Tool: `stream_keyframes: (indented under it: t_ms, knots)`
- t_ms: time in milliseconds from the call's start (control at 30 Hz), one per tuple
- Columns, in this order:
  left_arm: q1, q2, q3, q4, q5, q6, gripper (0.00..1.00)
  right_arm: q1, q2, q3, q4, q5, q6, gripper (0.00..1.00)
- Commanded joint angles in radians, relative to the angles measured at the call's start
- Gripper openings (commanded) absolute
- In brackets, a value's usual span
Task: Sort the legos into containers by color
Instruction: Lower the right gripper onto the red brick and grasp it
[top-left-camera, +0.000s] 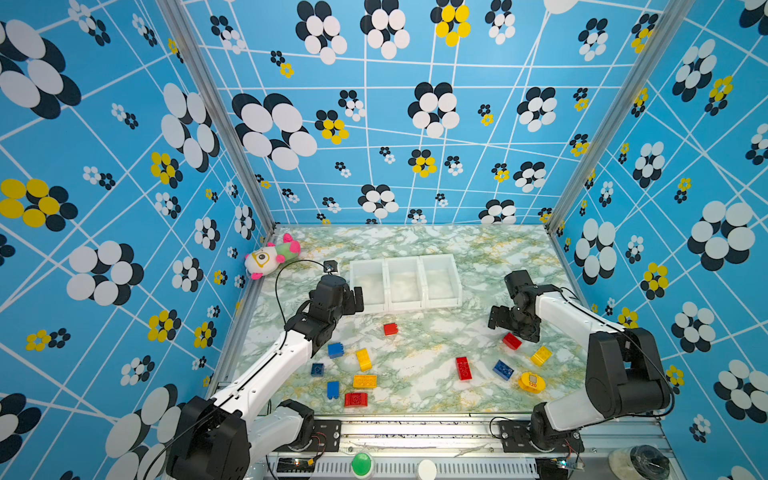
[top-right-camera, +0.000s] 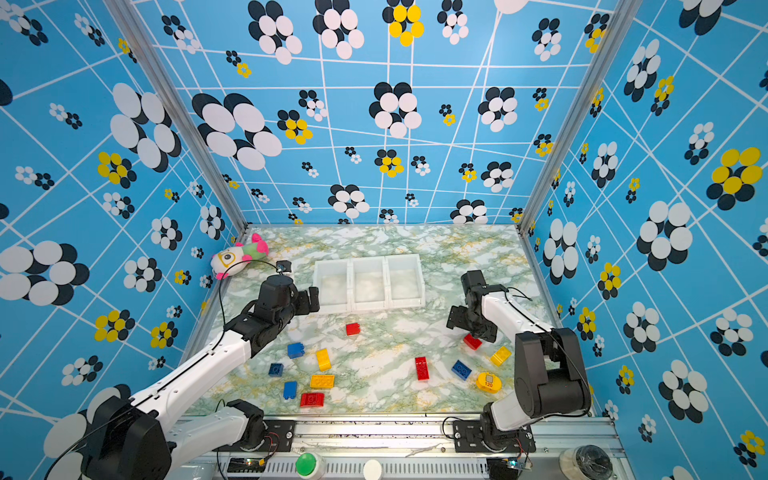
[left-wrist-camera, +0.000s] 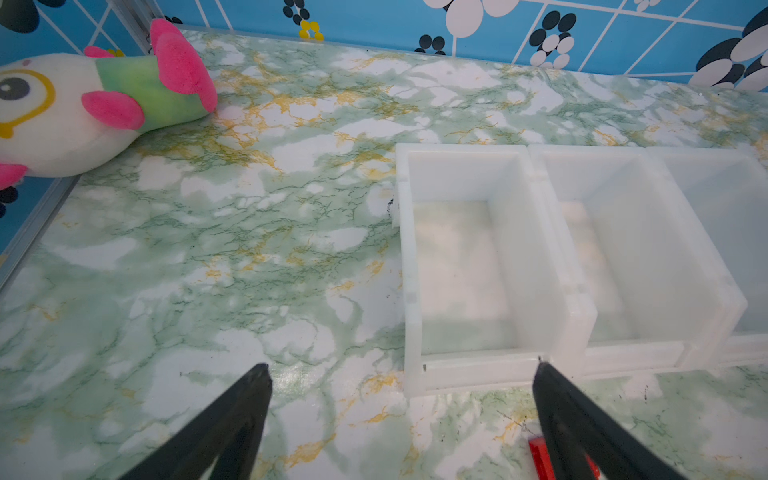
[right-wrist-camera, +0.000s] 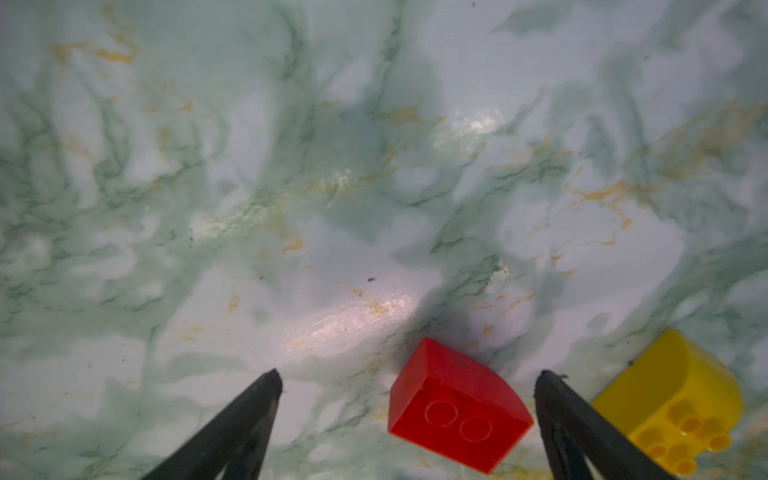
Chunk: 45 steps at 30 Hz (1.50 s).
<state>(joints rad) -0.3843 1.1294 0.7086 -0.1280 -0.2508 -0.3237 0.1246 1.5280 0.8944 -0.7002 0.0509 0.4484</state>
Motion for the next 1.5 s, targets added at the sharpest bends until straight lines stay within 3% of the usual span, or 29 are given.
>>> stream_keyframes:
  t_ms: [0, 533, 800, 1133, 1467]
  knots:
    - [-0.012, 0.009, 0.011, 0.005, 0.007, -0.013, 0.99, -0.038, 0.016, -0.024, 0.052, -0.053, -0.009, 0.98]
    - [-0.028, 0.009, 0.006, 0.011, -0.011, -0.026, 0.99, -0.039, -0.079, -0.132, 0.044, -0.152, 0.011, 0.98]
    - [-0.032, 0.015, 0.005, 0.014, -0.013, -0.029, 0.99, -0.038, -0.094, -0.116, 0.017, -0.061, -0.027, 0.87]
    - [-0.035, 0.001, -0.005, 0.01, -0.022, -0.031, 0.99, -0.029, -0.051, -0.091, 0.012, 0.018, -0.113, 0.81]
    - [-0.037, 0.009, 0.002, 0.01, -0.025, -0.034, 0.99, 0.028, -0.014, -0.08, 0.034, 0.021, -0.125, 0.59]
